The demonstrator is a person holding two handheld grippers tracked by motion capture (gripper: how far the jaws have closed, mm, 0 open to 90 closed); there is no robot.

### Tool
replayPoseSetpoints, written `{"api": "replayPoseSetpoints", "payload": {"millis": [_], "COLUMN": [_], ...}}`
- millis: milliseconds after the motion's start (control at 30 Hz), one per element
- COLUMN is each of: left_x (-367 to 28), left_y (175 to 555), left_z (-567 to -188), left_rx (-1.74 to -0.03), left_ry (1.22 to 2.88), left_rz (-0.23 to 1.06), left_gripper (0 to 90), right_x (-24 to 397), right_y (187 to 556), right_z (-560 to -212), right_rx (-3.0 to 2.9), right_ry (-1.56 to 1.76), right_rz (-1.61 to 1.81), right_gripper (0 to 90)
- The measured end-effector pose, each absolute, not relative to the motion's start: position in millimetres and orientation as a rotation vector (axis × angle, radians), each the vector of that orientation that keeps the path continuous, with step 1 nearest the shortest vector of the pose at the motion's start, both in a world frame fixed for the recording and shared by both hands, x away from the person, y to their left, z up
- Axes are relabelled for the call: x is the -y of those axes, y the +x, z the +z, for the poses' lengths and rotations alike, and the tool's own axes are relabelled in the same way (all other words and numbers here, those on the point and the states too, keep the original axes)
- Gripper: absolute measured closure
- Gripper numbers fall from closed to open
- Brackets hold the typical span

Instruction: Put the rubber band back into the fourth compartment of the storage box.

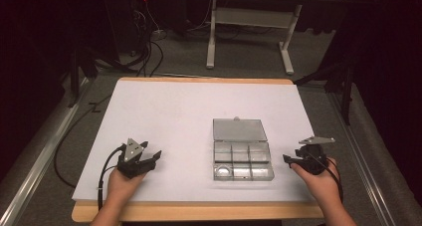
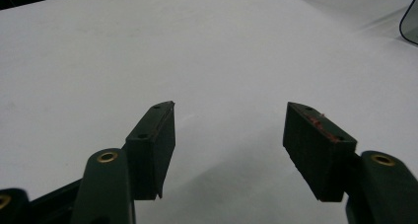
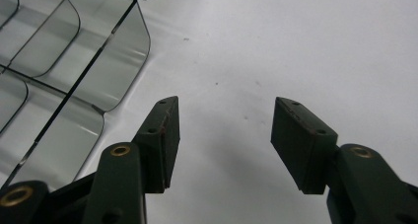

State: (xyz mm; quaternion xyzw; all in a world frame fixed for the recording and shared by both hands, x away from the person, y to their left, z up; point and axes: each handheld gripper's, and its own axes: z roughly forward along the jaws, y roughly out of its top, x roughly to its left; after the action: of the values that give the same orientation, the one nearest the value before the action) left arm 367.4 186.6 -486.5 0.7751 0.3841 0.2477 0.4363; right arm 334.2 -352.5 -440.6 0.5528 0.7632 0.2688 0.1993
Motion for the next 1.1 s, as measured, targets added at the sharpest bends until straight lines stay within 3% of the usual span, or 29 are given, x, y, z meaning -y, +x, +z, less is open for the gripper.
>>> {"api": "replayPoseSetpoints", "payload": {"millis": [767,1100], "left_x": [-184.7,-158.9], "left_y": [373.0,387.4], "left_z": [-485.3,-476.1], "left_rx": [-1.026,-1.039], "left_ry": [1.944,1.897], "left_rz": [0.614,0.470], "left_gripper": [41.5,43.9], "right_x": [351.8,354.1], "right_y": [318.1,321.2], "right_z": [-477.5,-475.5], "right_rx": [-1.881,-1.904], "right_ry": [1.410,1.427], "right_rz": [0.944,0.982], "right_gripper": [46.1,44.8]}}
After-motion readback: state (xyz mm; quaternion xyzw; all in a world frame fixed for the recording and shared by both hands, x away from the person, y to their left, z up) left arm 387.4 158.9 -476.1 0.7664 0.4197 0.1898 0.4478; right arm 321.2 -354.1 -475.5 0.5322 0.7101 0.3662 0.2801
